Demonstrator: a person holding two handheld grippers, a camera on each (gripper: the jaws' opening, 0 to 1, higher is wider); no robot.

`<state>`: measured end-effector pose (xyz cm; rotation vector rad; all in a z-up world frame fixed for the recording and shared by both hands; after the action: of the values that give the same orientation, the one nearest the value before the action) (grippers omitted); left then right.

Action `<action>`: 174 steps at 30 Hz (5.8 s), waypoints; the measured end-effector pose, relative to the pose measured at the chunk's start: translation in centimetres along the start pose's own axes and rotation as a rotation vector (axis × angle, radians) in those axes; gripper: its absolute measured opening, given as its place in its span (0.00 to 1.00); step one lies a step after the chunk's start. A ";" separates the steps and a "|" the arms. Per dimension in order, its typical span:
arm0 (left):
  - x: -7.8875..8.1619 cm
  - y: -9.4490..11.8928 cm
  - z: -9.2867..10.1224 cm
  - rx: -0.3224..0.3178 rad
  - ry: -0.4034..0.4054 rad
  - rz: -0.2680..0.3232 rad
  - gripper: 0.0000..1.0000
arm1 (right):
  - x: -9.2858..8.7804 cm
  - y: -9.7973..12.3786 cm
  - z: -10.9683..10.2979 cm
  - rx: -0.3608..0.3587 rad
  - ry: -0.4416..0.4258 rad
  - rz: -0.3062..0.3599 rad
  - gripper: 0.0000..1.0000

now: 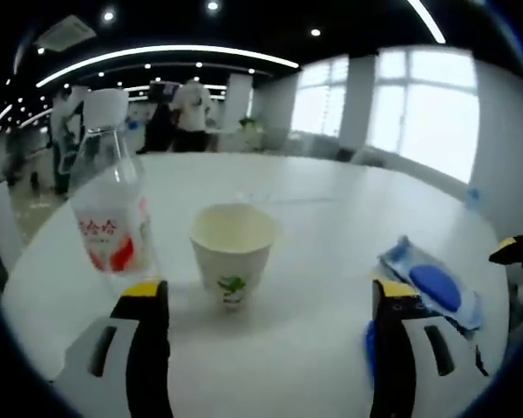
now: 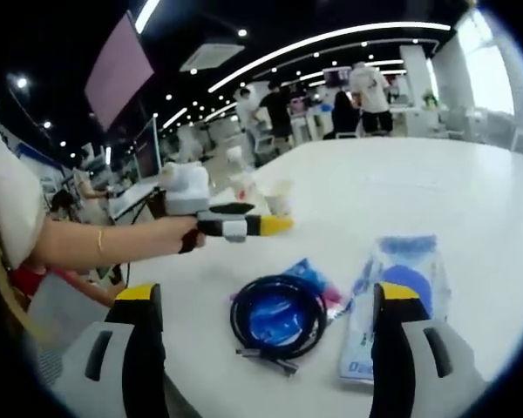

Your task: Arrange the tabletop items into an orderly group along one side of the table until the central work area is clear of visible clutter.

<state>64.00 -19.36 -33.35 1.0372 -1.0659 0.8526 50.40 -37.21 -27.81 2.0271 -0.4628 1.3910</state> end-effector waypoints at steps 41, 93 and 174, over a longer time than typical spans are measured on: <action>1.4 1.1 11.7 -0.345 -0.209 -0.075 0.95 | -6.1 5.8 6.0 -0.425 -0.487 -0.117 0.90; -4.0 -11.6 16.2 -0.537 -0.164 -0.233 0.31 | -10.2 3.6 6.8 -0.574 -0.899 -0.154 0.28; 2.8 -4.9 8.7 -0.226 0.139 -0.010 0.00 | -0.6 1.7 15.2 -0.633 -0.458 -0.051 0.01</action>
<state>66.89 -28.93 -30.61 0.7824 -1.0129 0.7654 59.77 -48.67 -31.60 1.7788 -0.9087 0.6148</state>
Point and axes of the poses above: the point that each gripper's makers call its tool centre point, and the gripper's own axes: y roughly backward along the fingers, z roughly to its right, x roughly out of its top, the point moved 2 cm from there along y, roughly backward along the fingers, and after that the axes turned 7 degrees about z, right-handed, at the moved point
